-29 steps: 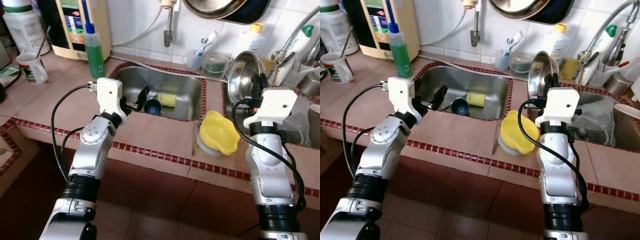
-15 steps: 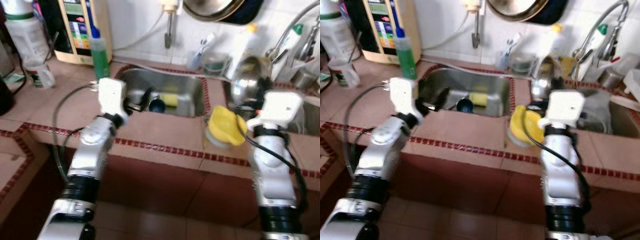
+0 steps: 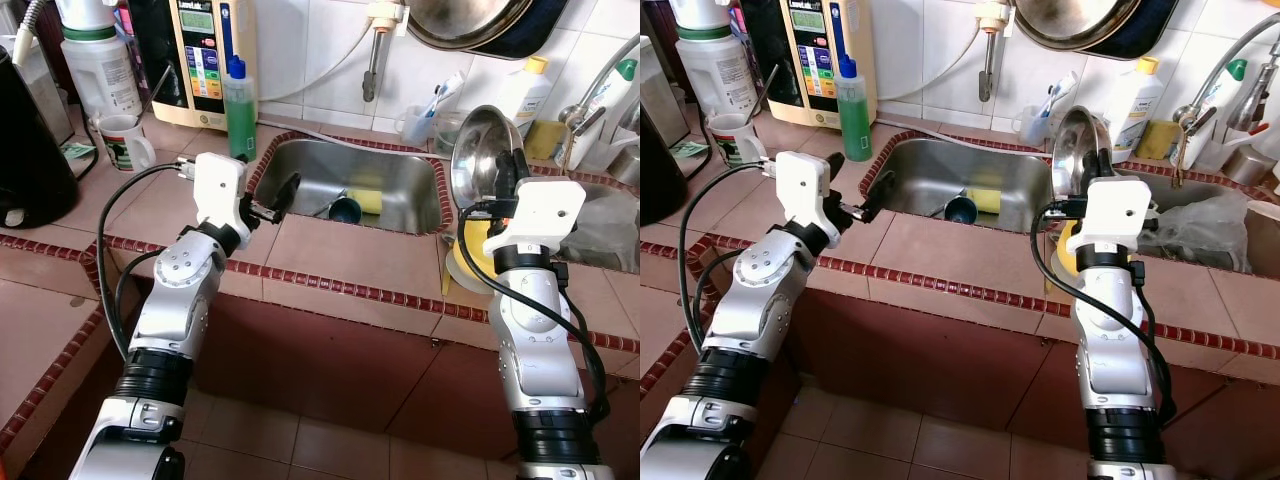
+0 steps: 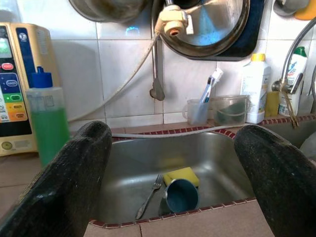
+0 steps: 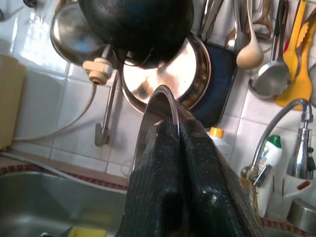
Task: Kitchen organization
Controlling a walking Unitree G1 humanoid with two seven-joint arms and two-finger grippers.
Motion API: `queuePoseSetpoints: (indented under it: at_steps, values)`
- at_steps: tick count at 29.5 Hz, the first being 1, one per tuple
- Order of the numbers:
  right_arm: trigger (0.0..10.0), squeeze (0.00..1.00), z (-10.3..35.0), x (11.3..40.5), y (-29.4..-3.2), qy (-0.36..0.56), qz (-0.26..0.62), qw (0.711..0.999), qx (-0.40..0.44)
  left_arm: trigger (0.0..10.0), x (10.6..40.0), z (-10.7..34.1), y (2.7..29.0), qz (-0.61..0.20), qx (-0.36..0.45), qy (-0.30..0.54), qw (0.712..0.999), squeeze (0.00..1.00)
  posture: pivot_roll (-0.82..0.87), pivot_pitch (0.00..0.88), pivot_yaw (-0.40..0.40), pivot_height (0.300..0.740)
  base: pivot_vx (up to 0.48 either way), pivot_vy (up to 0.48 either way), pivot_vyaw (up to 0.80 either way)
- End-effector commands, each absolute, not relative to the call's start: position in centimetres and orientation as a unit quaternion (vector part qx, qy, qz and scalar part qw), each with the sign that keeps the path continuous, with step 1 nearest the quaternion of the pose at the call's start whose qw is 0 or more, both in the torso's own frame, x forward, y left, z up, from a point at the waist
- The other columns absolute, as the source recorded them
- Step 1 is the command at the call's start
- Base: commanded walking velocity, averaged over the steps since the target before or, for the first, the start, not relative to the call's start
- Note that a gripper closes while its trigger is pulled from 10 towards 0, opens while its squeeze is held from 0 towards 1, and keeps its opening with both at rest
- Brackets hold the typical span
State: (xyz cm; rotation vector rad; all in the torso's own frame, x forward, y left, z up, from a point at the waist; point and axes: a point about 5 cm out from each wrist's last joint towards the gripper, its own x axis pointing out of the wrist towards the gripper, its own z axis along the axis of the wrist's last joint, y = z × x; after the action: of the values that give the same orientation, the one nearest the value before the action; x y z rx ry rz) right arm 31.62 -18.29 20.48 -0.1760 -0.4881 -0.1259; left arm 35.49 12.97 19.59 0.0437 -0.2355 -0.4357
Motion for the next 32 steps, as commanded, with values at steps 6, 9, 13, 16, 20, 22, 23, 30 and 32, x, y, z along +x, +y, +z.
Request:
queuePoseSetpoints:
  at_steps: [6, 9, 13, 16, 20, 22, 23, 30, 32]
  values:
    - [10.0, 0.00, 20.97, 31.81, -18.34, -0.248, -0.061, 0.963, -0.087, 10.0, 35.26, 19.97, 12.51, -0.228, 0.034, -0.120, 0.966, 0.00, -0.02, 0.000, -0.036, 0.740, 0.448, 0.000, 0.00]
    - [10.0, 0.00, 20.92, 31.79, -18.37, -0.247, -0.061, 0.963, -0.087, 10.0, 35.26, 19.93, 12.51, -0.228, 0.035, -0.118, 0.966, 0.00, -0.02, 0.000, -0.037, 0.740, 0.469, 0.000, 0.00]
    - [10.0, 0.00, 20.87, 31.78, -18.36, -0.246, -0.061, 0.963, -0.087, 10.0, 35.21, 19.87, 12.45, -0.229, 0.034, -0.116, 0.966, 0.00, -0.02, 0.000, -0.036, 0.740, 0.469, 0.000, 0.00]
    - [10.0, 0.00, 20.79, 31.73, -18.32, -0.246, -0.060, 0.964, -0.086, 10.0, 35.17, 19.84, 12.44, -0.229, 0.034, -0.114, 0.966, 0.00, -0.02, 0.000, -0.035, 0.740, 0.469, 0.000, 0.00]
    - [10.0, 0.00, 20.76, 31.71, -18.32, -0.245, -0.060, 0.964, -0.086, 10.0, 35.19, 19.86, 12.42, -0.229, 0.034, -0.113, 0.966, 0.00, -0.02, 0.000, -0.034, 0.740, 0.469, 0.000, 0.00]
    - [10.0, 0.00, 20.76, 31.71, -18.32, -0.245, -0.060, 0.964, -0.086, 10.0, 35.19, 19.86, 12.42, -0.230, 0.034, -0.113, 0.966, 0.00, -0.02, 0.000, -0.034, 0.740, 0.469, 0.000, 0.00]
    - [10.0, 0.00, 20.77, 31.72, -18.32, -0.245, -0.059, 0.964, -0.087, 10.0, 35.21, 19.85, 12.38, -0.230, 0.034, -0.113, 0.966, 0.00, -0.02, 0.000, -0.034, 0.740, 0.472, 0.000, 0.00]
    - [10.0, 0.00, 20.79, 31.80, -18.18, -0.243, -0.051, 0.965, -0.085, 10.0, 35.39, 19.81, 12.43, -0.218, 0.002, -0.104, 0.970, 0.00, -0.02, 0.000, -0.038, 0.740, 0.189, 0.000, 0.00]
    - [10.0, 0.00, 20.78, 31.83, -18.13, -0.242, -0.048, 0.965, -0.084, 10.0, 35.40, 19.79, 12.43, -0.218, 0.005, -0.102, 0.971, 0.00, -0.02, 0.000, -0.038, 0.740, 0.000, 0.000, 0.00]
